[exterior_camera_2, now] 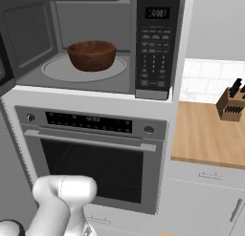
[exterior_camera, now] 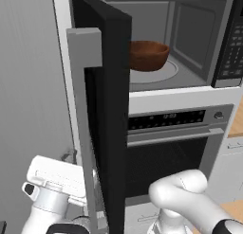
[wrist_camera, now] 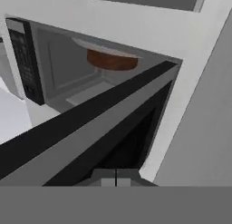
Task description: Open the microwave, place the bowl with waffle inside the microwave, then close the microwave door and turn it on.
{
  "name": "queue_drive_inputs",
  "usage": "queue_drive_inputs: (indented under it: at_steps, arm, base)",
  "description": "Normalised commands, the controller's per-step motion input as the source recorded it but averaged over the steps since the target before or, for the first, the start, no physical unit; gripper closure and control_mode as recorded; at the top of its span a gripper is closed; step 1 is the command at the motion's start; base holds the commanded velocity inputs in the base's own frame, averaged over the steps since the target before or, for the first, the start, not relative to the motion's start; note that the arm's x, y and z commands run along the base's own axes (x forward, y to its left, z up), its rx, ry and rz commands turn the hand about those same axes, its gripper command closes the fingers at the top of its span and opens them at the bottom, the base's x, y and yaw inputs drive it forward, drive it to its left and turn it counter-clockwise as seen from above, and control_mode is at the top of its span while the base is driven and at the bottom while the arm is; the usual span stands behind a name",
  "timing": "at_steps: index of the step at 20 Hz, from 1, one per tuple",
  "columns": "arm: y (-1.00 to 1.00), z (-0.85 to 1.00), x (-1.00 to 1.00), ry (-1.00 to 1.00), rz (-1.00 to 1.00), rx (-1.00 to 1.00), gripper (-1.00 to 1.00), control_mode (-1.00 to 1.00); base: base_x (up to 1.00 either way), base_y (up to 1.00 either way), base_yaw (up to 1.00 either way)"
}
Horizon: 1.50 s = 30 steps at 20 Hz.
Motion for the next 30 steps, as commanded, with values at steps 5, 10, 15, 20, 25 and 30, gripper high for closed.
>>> queue_drive_inputs:
  at_steps: [5, 10, 15, 20, 25, 30]
  arm:
    - [-0.99, 0.45, -0.29, 0.09, 0.0, 0.14, 1.0, -1.0]
    - [-0.95, 0.65, -0.1, 0.14, 0.0, 0.16, 1.0, -1.0]
    - [-1.0, 0.72, -0.03, 0.28, 0.0, 0.22, 1.0, -1.0]
    - [-1.0, 0.61, 0.0, 0.29, 0.0, 0.22, 1.0, -1.0]
    - [-1.0, 0.23, 0.28, 0.08, 0.03, 0.2, 1.0, -1.0]
    - [-0.49, -0.15, 0.95, 0.01, 0.01, 0.05, 1.0, -1.0]
  base:
    - [0.0, 0.0, 0.0]
    - [0.0, 0.0, 0.0]
    - [0.0, 0.0, 0.0]
    - [0.0, 0.0, 0.0]
    - [0.0, 0.0, 0.0]
    - [0.0, 0.0, 0.0]
